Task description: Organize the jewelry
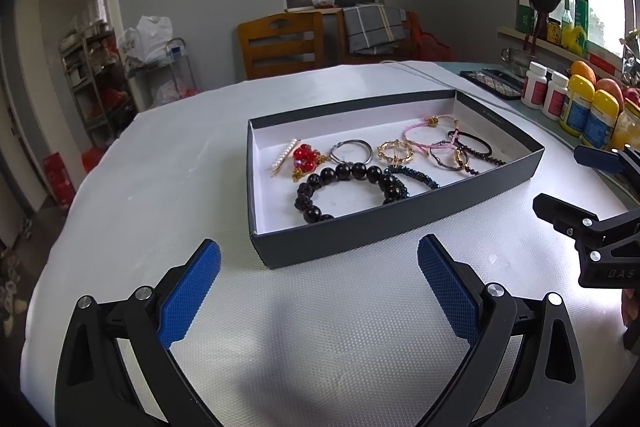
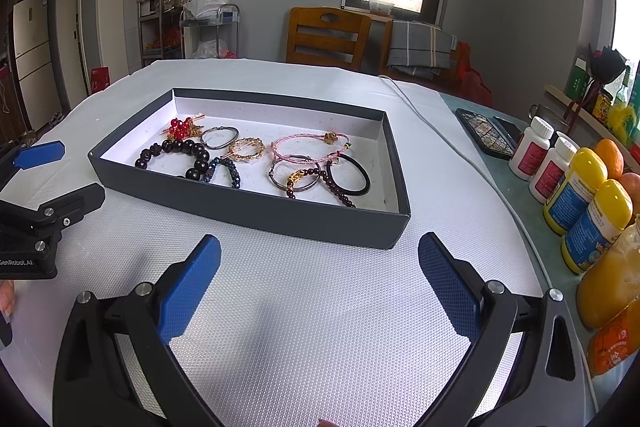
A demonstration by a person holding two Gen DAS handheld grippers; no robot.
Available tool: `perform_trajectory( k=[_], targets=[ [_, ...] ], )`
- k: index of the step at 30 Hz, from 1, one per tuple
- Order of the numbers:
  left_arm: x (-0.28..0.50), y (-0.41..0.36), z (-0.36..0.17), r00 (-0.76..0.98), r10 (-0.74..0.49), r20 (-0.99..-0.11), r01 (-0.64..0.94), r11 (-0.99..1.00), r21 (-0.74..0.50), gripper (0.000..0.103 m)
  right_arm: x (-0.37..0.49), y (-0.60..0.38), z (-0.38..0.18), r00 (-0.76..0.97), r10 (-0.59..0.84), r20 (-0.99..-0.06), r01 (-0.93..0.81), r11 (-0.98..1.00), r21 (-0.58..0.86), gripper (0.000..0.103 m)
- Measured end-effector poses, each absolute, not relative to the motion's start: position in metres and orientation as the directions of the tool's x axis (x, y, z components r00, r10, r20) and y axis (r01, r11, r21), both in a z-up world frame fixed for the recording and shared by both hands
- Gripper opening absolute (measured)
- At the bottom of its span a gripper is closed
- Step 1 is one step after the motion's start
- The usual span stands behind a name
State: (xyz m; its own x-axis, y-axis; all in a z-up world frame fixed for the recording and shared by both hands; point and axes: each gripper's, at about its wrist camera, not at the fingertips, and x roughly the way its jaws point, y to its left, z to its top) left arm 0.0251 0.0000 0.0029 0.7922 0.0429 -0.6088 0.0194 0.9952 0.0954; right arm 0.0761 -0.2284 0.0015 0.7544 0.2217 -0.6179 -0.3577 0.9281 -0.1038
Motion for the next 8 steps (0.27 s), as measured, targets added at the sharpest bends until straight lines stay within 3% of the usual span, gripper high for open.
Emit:
perform_trajectory(
  k=[8],
  targets=[
    [0.0260,0.0036,0.0033,0.784,0.055,-0.619,0.006,0.995,0.096,0.100,0.0762,-0.2287,0.0015,0.755,0.222,-0.617,-0.360,0.927,-0.106,0.097]
  ],
)
